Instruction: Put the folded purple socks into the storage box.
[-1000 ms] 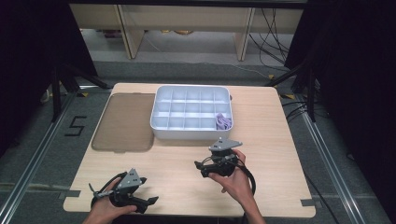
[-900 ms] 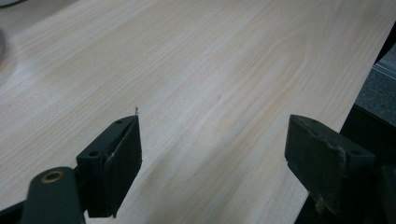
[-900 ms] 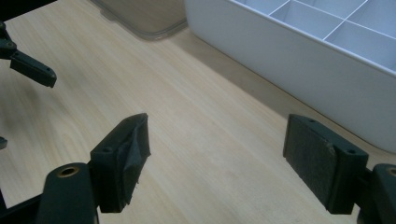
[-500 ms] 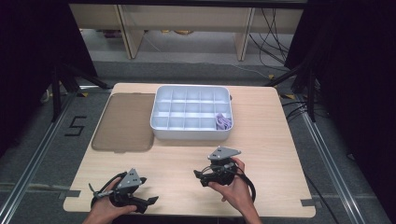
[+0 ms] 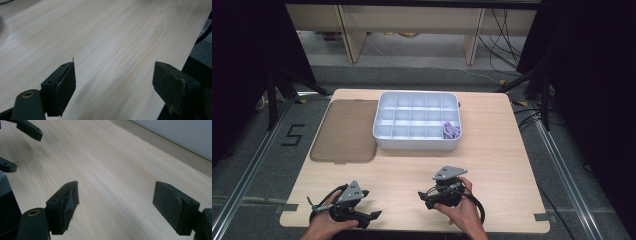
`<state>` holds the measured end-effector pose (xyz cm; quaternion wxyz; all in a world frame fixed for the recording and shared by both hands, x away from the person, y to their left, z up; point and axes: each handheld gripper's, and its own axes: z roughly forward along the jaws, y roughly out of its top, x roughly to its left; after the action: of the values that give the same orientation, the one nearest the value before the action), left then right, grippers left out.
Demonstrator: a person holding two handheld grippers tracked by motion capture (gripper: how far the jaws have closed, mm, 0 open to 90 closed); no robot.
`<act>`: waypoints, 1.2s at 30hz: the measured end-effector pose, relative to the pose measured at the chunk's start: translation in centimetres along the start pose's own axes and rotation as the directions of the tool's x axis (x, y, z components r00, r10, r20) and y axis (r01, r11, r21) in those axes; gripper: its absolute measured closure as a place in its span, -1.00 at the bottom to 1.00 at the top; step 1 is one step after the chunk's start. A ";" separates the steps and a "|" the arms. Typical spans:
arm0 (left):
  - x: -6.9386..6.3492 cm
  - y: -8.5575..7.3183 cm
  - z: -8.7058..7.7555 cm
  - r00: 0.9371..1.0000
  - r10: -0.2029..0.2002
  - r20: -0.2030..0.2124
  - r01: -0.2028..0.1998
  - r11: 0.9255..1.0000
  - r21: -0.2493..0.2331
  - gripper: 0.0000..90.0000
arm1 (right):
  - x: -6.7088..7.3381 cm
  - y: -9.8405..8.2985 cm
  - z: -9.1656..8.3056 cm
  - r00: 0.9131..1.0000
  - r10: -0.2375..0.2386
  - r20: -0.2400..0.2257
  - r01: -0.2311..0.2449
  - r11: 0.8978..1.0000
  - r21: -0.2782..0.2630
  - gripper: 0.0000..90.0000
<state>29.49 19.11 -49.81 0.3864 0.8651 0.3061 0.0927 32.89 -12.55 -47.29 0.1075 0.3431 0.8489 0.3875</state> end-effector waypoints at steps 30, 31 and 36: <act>-0.6 -0.1 0.3 1.000 0.008 0.005 -0.008 1.000 -0.002 -0.59 | 1.8 -3.1 -0.3 1.000 0.004 -0.025 -0.003 1.000 0.028 -0.55; -0.6 -0.1 0.3 1.000 0.007 -0.005 -0.007 1.000 0.013 -0.59 | 1.9 -3.3 -0.4 0.999 0.019 -0.026 -0.018 0.999 0.035 -0.55; -0.6 -0.1 0.3 1.000 0.002 0.000 -0.002 1.000 0.009 -0.59 | 1.9 -3.6 -0.4 0.999 0.017 -0.026 -0.016 0.999 0.037 -0.56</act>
<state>29.07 18.62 -50.02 0.3822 0.8672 0.3058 0.0918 29.46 -13.20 -49.49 0.0866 0.3469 0.8542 0.3774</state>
